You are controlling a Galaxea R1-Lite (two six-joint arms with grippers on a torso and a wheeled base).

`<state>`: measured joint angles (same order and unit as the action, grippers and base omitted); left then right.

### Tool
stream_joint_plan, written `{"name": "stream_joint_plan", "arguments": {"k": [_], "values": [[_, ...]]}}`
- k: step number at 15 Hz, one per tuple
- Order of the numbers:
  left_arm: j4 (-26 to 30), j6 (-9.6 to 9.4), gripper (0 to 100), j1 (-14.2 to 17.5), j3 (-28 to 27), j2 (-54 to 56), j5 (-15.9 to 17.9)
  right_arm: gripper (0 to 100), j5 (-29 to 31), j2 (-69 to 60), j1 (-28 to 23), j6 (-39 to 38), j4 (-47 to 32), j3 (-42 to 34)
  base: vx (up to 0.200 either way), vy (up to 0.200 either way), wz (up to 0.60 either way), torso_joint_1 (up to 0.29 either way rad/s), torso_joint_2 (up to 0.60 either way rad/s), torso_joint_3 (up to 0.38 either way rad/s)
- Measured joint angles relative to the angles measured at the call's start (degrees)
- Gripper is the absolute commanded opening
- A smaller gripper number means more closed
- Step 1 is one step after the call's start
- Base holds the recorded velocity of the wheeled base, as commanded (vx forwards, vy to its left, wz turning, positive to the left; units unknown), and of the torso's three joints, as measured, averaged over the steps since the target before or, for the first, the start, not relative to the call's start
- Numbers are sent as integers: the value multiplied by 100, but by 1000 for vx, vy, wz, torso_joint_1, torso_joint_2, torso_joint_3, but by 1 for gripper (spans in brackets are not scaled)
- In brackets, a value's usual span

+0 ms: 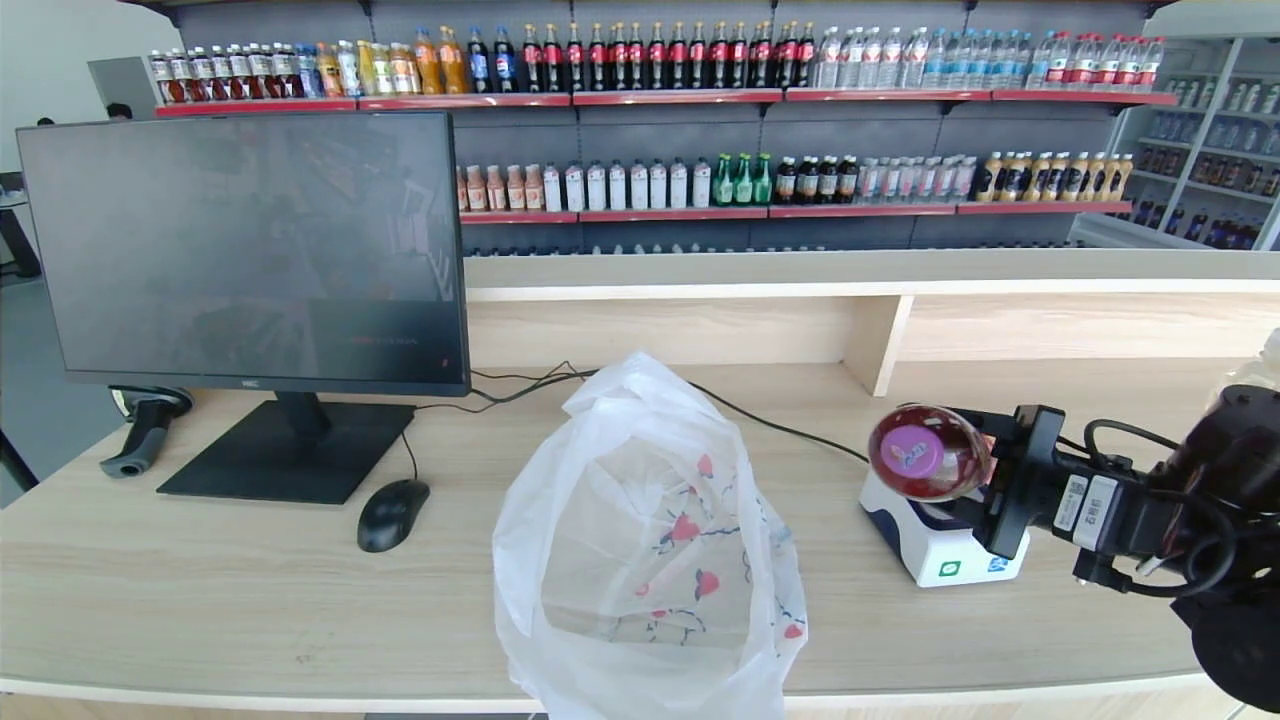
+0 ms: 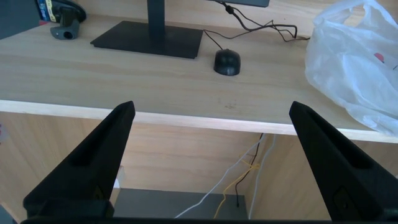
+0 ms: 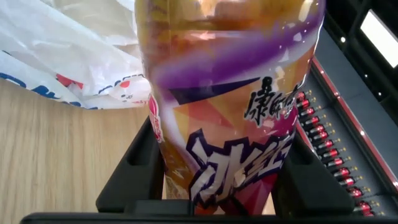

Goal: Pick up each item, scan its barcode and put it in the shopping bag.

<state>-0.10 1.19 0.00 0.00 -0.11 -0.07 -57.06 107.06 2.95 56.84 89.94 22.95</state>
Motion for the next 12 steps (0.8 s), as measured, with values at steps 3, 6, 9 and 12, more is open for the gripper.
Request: {"name": "stream_joint_plan", "arguments": {"k": [3, 6, 9, 12], "values": [[-1, 0, 100, 0, 0, 0, 0, 0, -52, 74, -174, 6, 5, 68, 0, 0, 0, 0, 0, 0], [-1, -2, 100, 0, 0, 0, 0, 0, -60, 162, -218, 5, 2, 140, 0, 0, 0, 0, 0, 0], [-4, -2, 100, 0, 0, 0, -2, 0, -60, 232, -240, 9, 0, 152, 0, 0, 0, 0, 0, 0], [-1, 0, 100, 0, 0, 0, 0, 0, -60, 272, -268, -24, 11, 173, 0, 0, 0, 0, 0, 0]]}}
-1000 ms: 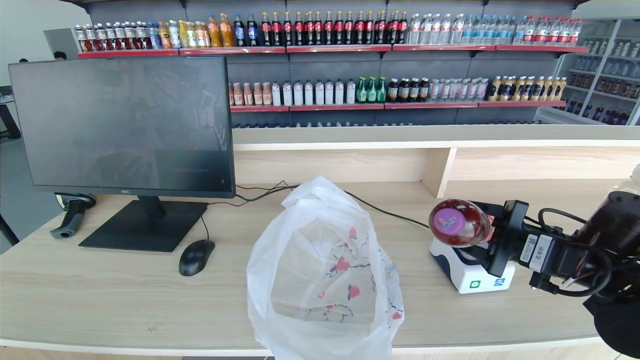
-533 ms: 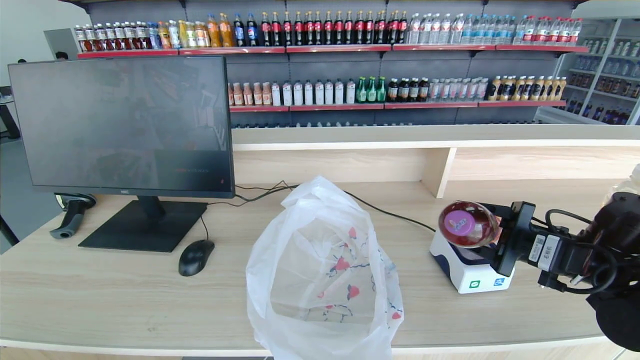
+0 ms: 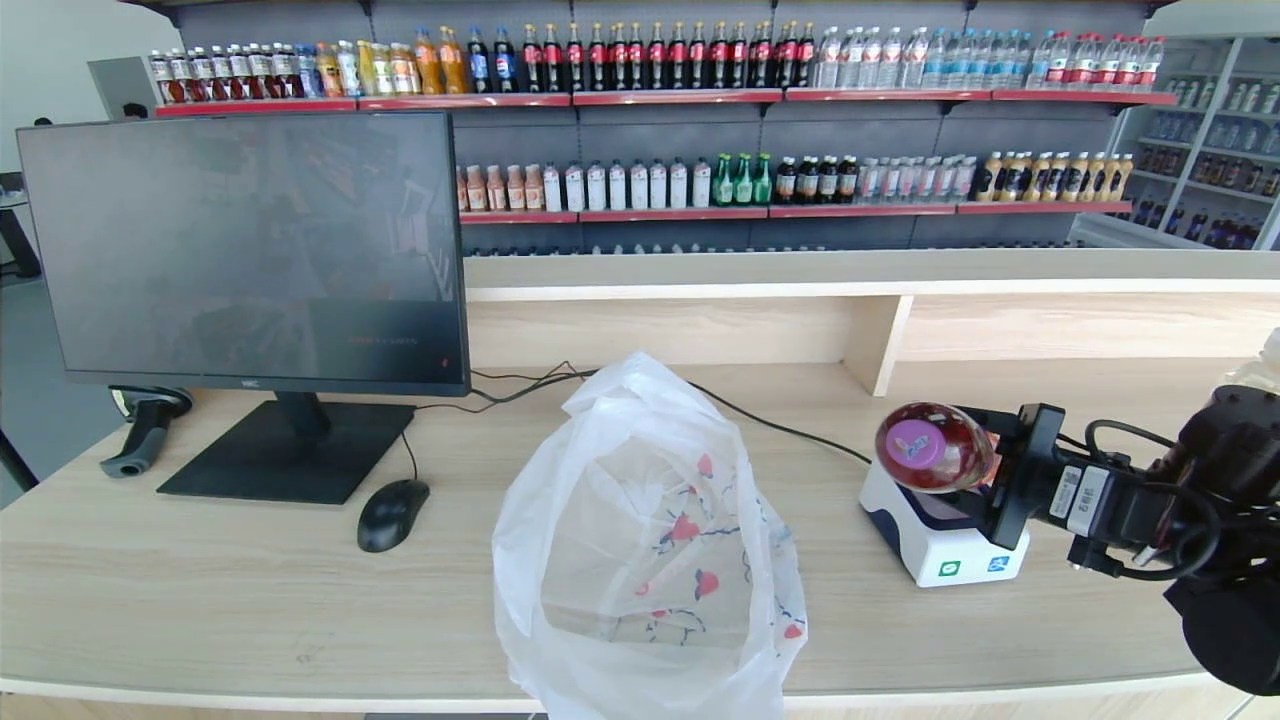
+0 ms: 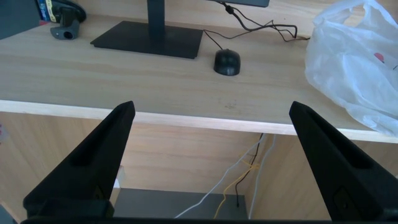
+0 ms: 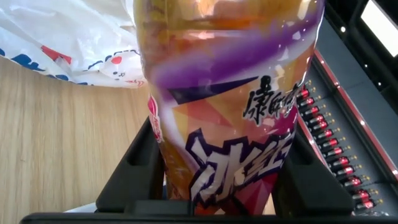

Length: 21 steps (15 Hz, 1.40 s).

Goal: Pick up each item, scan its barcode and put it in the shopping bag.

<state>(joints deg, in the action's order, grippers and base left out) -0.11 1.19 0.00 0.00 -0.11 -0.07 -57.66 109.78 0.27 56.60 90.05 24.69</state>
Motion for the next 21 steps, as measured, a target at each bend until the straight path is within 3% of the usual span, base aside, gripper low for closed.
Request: {"name": "stream_joint_plan", "arguments": {"k": [13, 21], "values": [[-2, -2, 100, 0, 0, 0, 2, 0, 11, -66, -2, -46, -15, -73, 0, 0, 0, 0, 0, 0], [1, 0, 100, 0, 0, 0, 0, 0, 222, -208, -71, -564, -17, -24, 0, 0, 0, 0, 0, 0]]}}
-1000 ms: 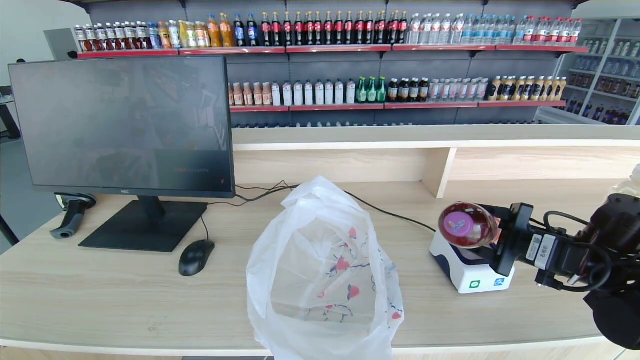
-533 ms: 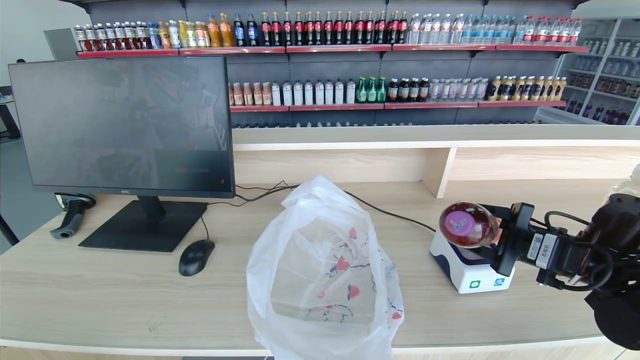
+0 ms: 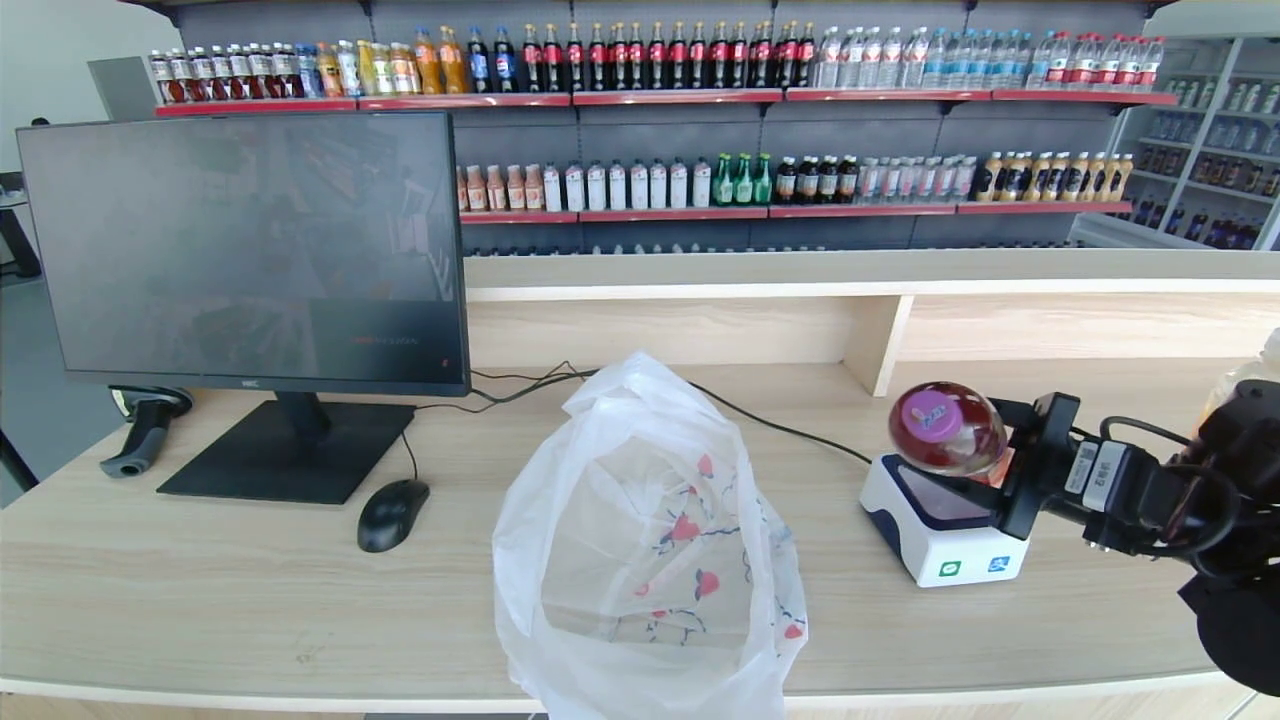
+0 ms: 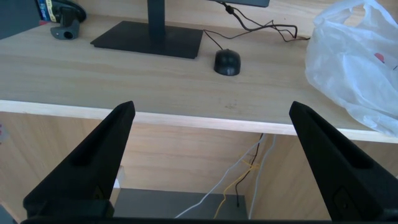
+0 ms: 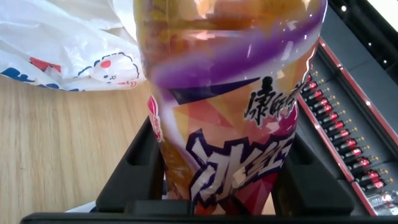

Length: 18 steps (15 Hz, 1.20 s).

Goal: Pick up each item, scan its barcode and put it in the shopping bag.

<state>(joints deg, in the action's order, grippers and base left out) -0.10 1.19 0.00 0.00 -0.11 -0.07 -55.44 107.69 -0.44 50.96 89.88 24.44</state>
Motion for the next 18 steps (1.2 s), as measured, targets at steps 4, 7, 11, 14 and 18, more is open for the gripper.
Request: {"name": "stream_joint_plan", "arguments": {"k": [4, 7, 11, 14, 18], "values": [[-1, 0, 100, 0, 0, 0, 0, 0, 405, -172, -83, -475, 2, -2, 0, 0, 0, 0, 0, 0], [0, 0, 100, 0, 0, 0, 0, 0, 1526, -444, -63, -1113, 0, 22, 0, 0, 0, 0, 0, 0], [-1, 0, 100, 0, 0, 0, 0, 0, 2263, -686, 286, -1831, 0, 15, 0, 0, 0, 0, 0, 0], [-1, -2, 100, 0, 0, 0, 0, 0, 3416, -795, 724, -2840, 0, 50, 0, 0, 0, 0, 0, 0], [-1, -2, 100, 0, 0, 0, -2, 0, 4294, -837, 969, -3895, 15, 631, 0, 0, 0, 0, 0, 0]]}}
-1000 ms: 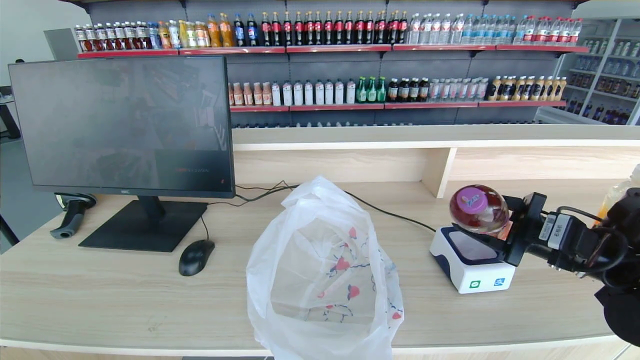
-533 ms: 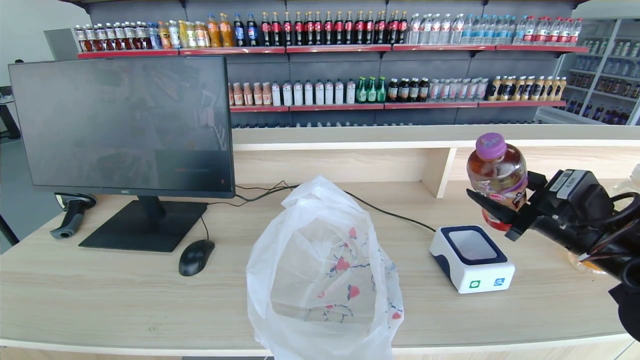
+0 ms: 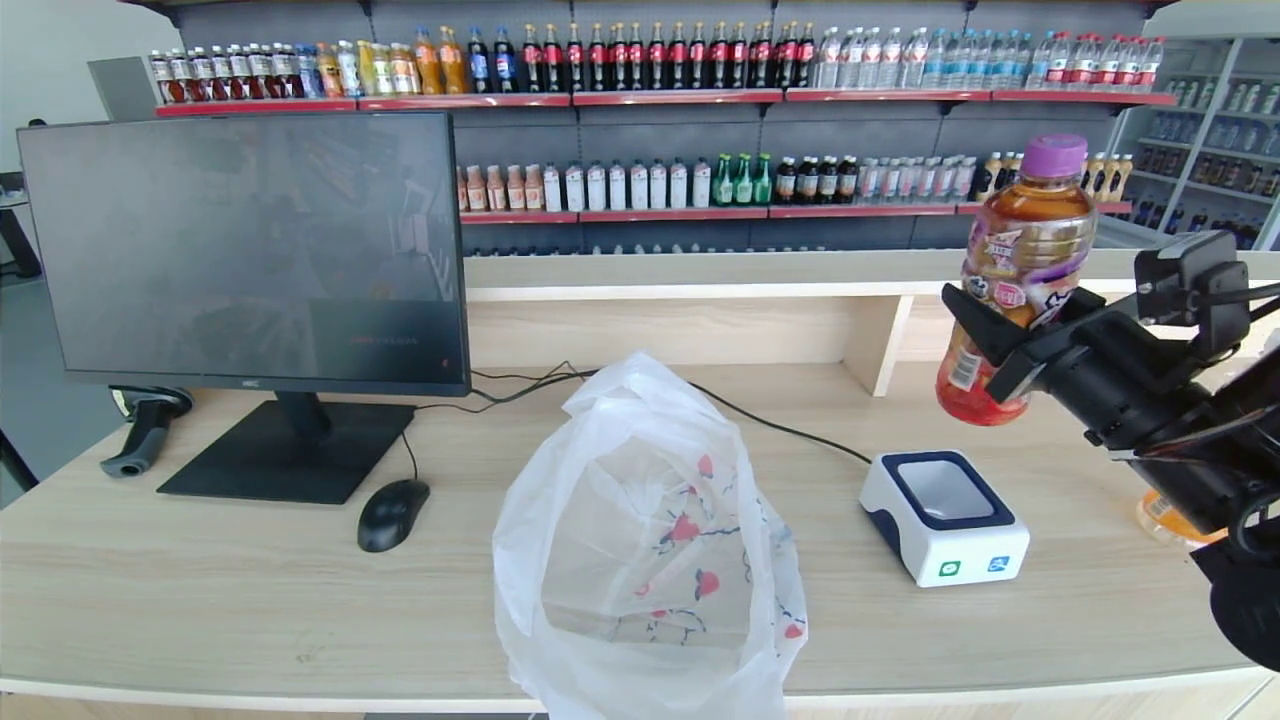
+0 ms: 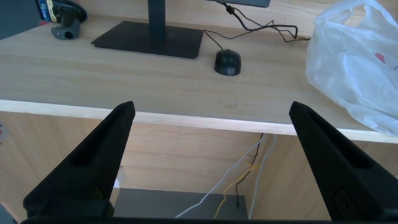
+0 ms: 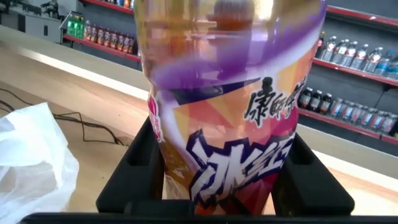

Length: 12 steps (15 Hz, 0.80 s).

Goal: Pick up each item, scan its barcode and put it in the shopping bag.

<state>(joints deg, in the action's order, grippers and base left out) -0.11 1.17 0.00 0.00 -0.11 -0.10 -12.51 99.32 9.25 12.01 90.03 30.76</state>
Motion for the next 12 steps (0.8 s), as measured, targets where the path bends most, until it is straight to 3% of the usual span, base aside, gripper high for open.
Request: {"name": "stream_joint_plan", "arguments": {"k": [7, 11, 12], "values": [[4, 2, 100, 0, 0, 0, 2, 0, 343, 82, 127, -1005, -11, -13, 0, 0, 0, 0, 0, 0], [4, 2, 100, 0, 0, 0, 2, 0, 920, 222, 141, -1390, -12, -121, 0, 0, 0, 0, 0, 0], [4, 2, 100, 0, 0, 0, 2, 0, 939, 247, 151, -1395, -12, -121, -200, 0, 0, 2, -2, 7]]}}
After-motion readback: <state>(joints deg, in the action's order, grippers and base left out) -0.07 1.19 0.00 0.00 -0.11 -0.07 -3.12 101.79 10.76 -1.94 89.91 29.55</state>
